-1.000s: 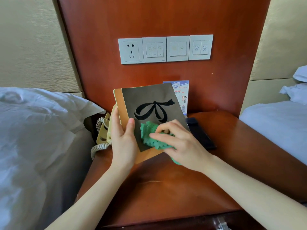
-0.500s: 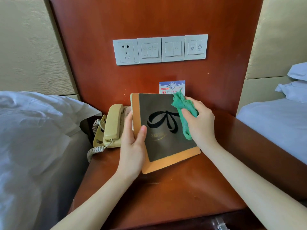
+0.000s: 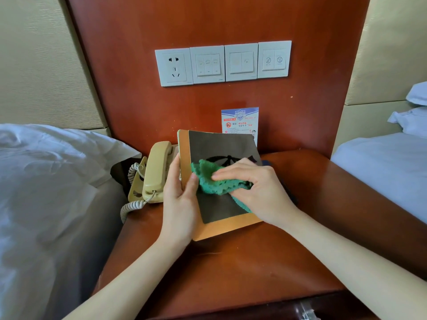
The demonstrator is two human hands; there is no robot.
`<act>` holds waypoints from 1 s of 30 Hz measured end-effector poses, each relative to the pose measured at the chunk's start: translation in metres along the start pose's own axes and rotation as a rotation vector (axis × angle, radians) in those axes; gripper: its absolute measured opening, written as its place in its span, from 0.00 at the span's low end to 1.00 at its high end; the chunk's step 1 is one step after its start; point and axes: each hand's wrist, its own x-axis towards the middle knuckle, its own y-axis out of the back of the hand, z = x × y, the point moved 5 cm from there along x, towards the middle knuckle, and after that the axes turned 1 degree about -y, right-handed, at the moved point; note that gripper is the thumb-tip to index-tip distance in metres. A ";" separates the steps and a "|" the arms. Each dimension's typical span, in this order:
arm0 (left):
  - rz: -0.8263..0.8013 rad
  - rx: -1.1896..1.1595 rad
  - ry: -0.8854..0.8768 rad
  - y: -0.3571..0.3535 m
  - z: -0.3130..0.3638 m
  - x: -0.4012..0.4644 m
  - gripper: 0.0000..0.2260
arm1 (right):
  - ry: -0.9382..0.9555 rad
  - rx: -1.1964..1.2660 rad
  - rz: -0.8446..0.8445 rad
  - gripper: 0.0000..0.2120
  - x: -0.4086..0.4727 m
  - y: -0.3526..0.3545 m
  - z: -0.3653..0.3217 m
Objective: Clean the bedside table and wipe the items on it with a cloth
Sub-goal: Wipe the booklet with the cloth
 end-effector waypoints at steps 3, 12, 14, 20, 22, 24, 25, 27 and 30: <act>0.083 -0.021 0.021 0.007 0.005 0.002 0.19 | 0.028 0.044 -0.164 0.20 -0.009 -0.013 -0.008; 0.150 -0.020 0.092 0.018 0.004 0.007 0.17 | 0.151 -0.236 -0.019 0.12 -0.006 0.008 -0.001; 0.099 -0.037 0.062 0.017 0.005 0.007 0.17 | 0.063 -0.310 0.096 0.12 -0.003 0.024 0.014; -0.140 -0.049 0.127 -0.003 -0.002 0.000 0.19 | -0.199 -0.314 0.464 0.10 -0.001 0.061 0.040; -0.183 -0.014 0.157 -0.008 -0.004 -0.003 0.20 | -0.185 -0.272 0.559 0.11 0.000 0.066 0.035; -0.247 0.021 0.166 -0.015 -0.004 -0.006 0.20 | -0.132 -0.251 0.580 0.12 0.003 0.064 0.026; -0.294 0.036 0.165 -0.020 -0.003 -0.008 0.19 | -0.100 -0.260 0.555 0.13 0.006 0.059 0.021; -0.351 0.056 0.173 -0.028 0.000 -0.013 0.18 | -0.029 -0.306 0.452 0.15 0.009 0.042 0.011; -0.317 0.060 0.189 -0.027 0.001 -0.013 0.19 | 0.036 -0.297 0.295 0.16 0.011 0.024 0.004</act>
